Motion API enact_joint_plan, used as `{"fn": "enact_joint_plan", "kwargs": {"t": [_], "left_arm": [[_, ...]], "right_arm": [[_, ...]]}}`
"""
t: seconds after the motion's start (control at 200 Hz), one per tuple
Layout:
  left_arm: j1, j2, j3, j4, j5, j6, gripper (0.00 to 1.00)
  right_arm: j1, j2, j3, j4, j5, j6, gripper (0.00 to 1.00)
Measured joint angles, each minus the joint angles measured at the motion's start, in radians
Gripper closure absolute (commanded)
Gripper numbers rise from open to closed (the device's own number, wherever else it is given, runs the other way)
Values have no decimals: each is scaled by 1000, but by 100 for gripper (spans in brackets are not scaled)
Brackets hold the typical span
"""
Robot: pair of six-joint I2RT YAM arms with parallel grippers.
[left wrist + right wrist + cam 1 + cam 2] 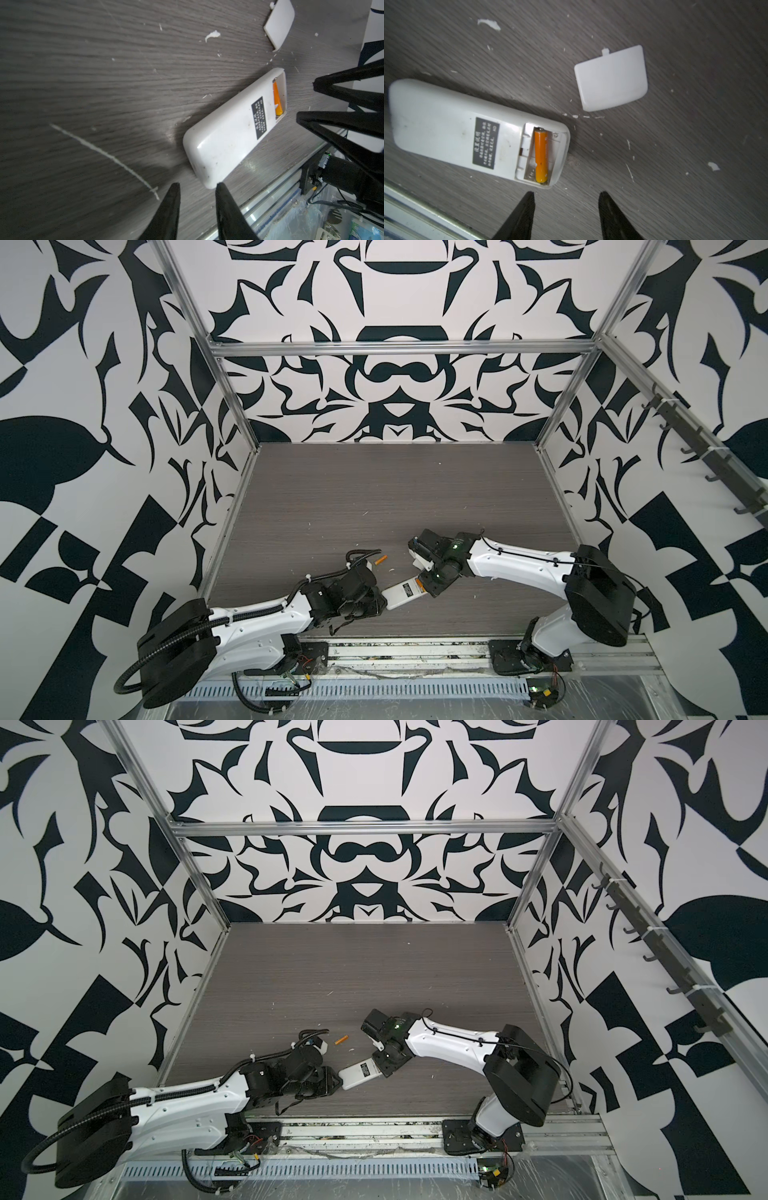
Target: Load the batteries into the remote control
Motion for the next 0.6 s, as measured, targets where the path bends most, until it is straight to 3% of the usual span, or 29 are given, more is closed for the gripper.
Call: {"fn": "enact_joint_plan", "kwargs": {"t": [0.6], "left_arm": [[2, 37, 0, 15, 0, 28, 67]], "right_arm": [[0, 122, 52, 16, 14, -21, 49]]}}
